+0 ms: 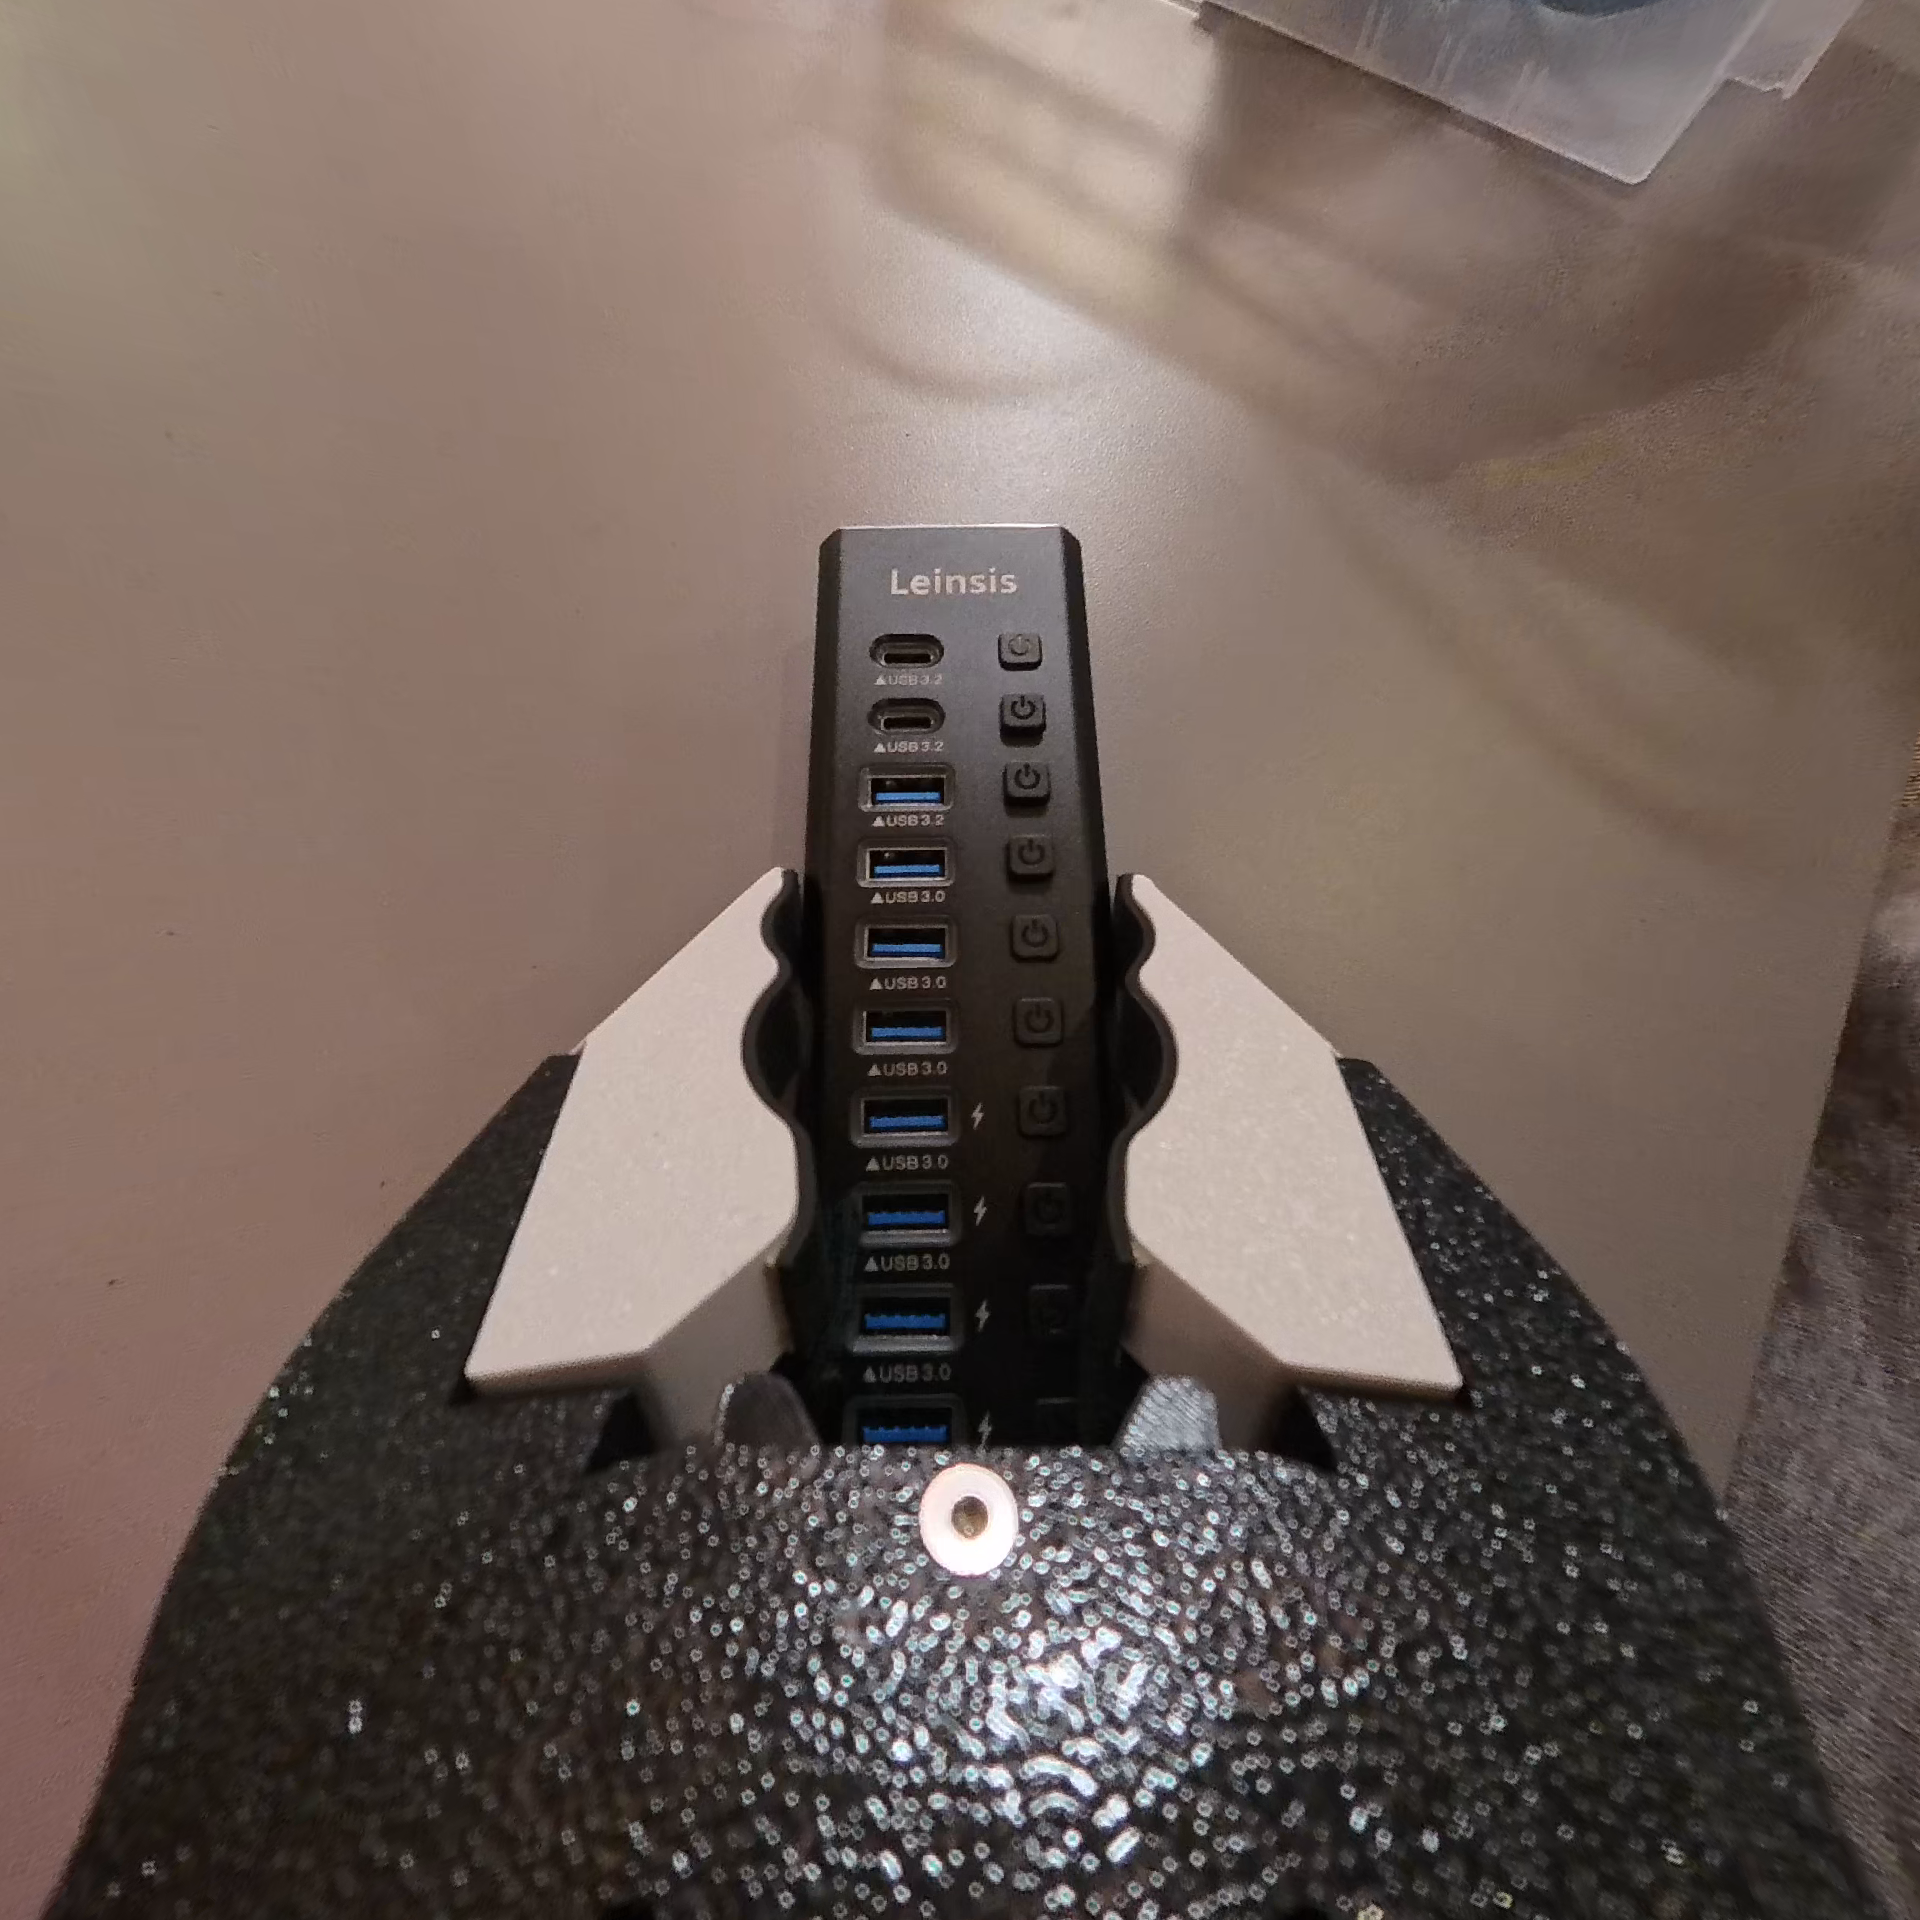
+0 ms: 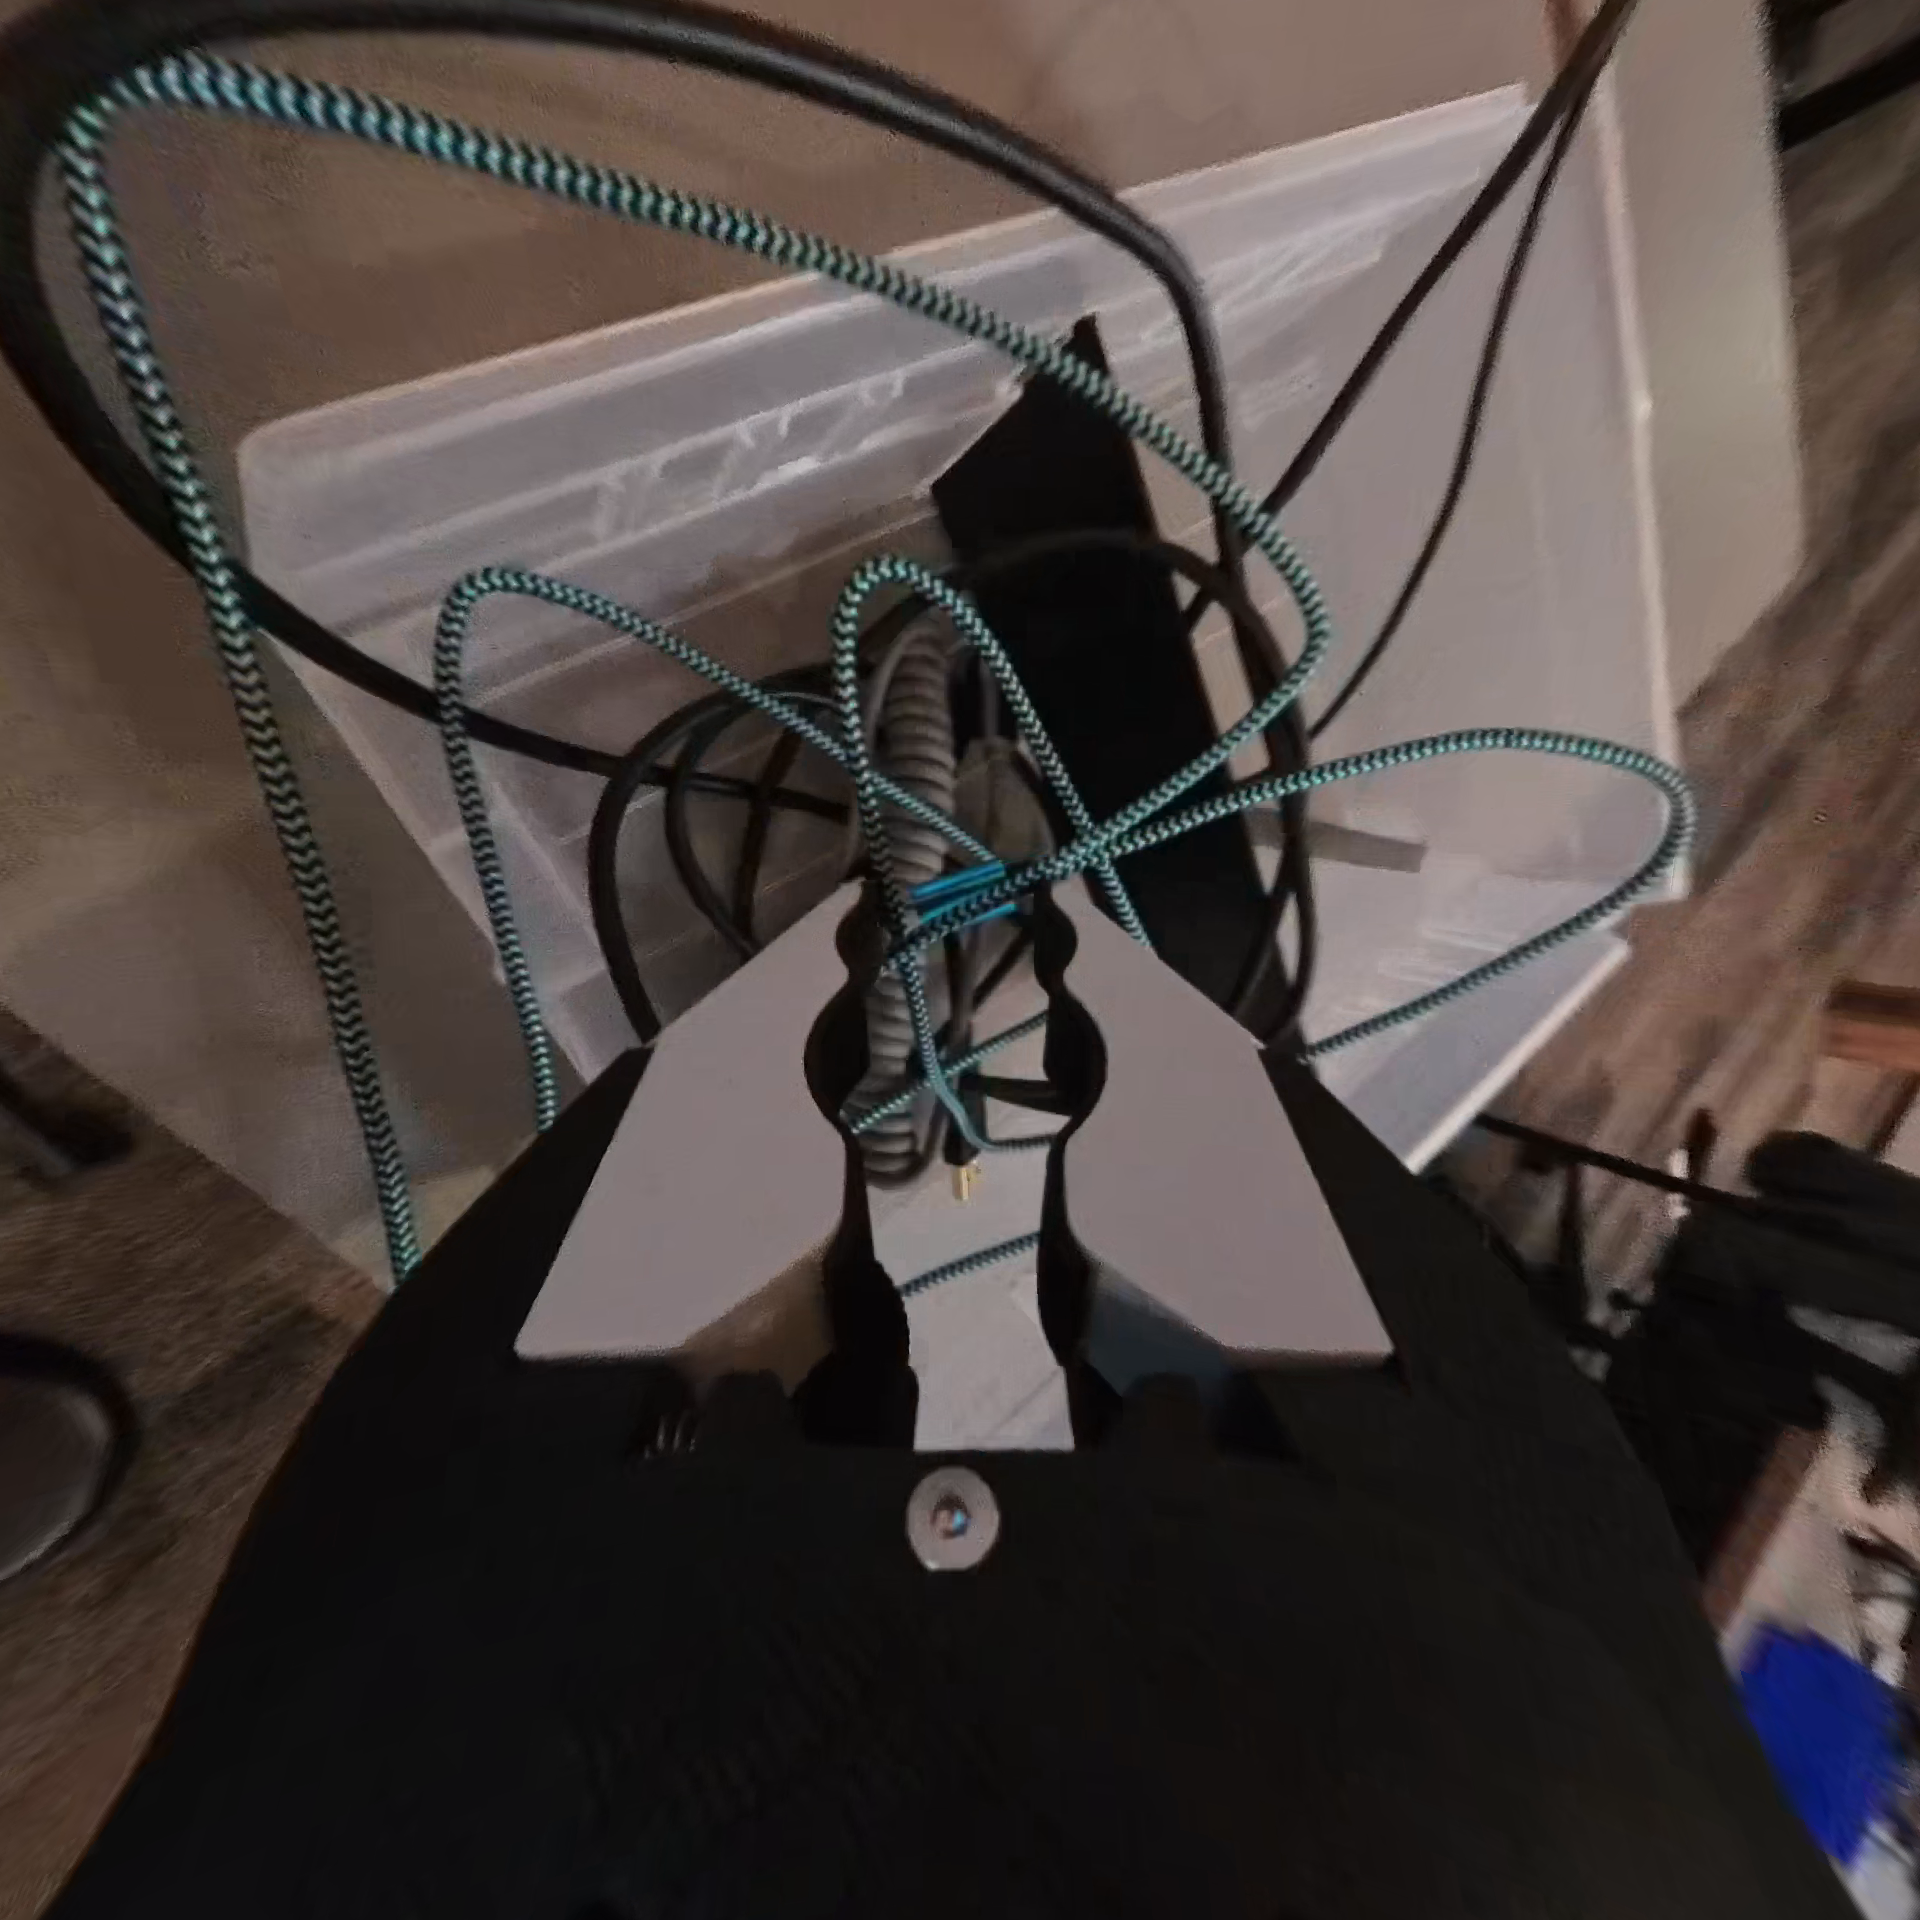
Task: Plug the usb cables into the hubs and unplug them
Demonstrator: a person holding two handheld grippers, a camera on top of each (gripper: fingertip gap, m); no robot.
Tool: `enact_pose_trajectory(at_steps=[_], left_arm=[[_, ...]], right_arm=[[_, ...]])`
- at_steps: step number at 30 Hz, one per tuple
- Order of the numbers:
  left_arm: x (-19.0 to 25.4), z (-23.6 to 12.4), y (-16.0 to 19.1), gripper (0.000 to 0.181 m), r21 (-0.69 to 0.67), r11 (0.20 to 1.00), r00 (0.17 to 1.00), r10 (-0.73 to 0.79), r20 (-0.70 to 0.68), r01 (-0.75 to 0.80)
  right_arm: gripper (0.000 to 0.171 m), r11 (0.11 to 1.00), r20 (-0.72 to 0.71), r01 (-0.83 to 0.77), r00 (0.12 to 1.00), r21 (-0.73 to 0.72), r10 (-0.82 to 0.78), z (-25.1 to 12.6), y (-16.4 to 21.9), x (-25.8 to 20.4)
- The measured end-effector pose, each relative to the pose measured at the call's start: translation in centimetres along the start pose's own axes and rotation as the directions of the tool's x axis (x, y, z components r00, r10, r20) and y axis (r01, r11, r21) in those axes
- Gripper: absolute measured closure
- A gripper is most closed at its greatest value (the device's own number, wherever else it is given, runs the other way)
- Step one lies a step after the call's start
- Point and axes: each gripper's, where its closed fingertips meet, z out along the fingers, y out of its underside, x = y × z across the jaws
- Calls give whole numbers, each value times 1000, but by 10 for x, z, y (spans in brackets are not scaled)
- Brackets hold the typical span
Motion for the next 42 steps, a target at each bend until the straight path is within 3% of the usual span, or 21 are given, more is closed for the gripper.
enact_pose_trajectory(at_steps=[6,10,15,18,20,22,25,30,33,35,37,39,42], left_arm=[[0,0,0,123,0,1000,1000,0,0,0],[0,0,0,123,0,1000,1000,0,0,0],[1,0,0,121,-1,1000,1000,4,-6,-4],[0,-1,2,89,-6,1000,1000,21,20,-21],[-1,-4,7,71,-21,1000,999,11,30,-11],[1,-9,13,73,-32,999,1000,-14,3,14],[2,-20,20,85,-42,999,1000,-16,9,16],[2,-30,26,116,-67,998,1000,-17,20,19],[1,-32,27,123,-74,997,999,-6,31,8],[0,-34,22,123,-41,990,988,137,66,-135],[4,-38,14,123,-9,913,902,405,153,-408],[10,-42,6,123,-25,748,716,644,269,-663],[18,-46,-1,123,-91,536,468,797,381,-839]], right_arm=[[143,978,196,9,980,-209,32,43,26,-25],[140,967,221,-114,961,-227,165,26,16,-13],[83,955,5,-280,959,-99,282,-26,-4,39],[62,958,-175,-279,942,57,285,-68,-23,62],[57,951,-244,-226,930,210,274,-92,-52,62],[57,913,-221,-143,945,381,240,-105,-95,41],[59,862,-37,-66,995,503,97,-93,-162,-26],[61,851,247,79,939,520,-238,-34,-231,-139],[66,860,287,191,889,474,-356,6,-244,-165],[70,871,372,198,845,450,-384,26,-252,-176],[74,891,476,157,799,426,-369,39,-261,-182],[78,920,605,107,723,378,-333,45,-266,-190],[93,957,784,53,562,285,-265,45,-269,-206]])
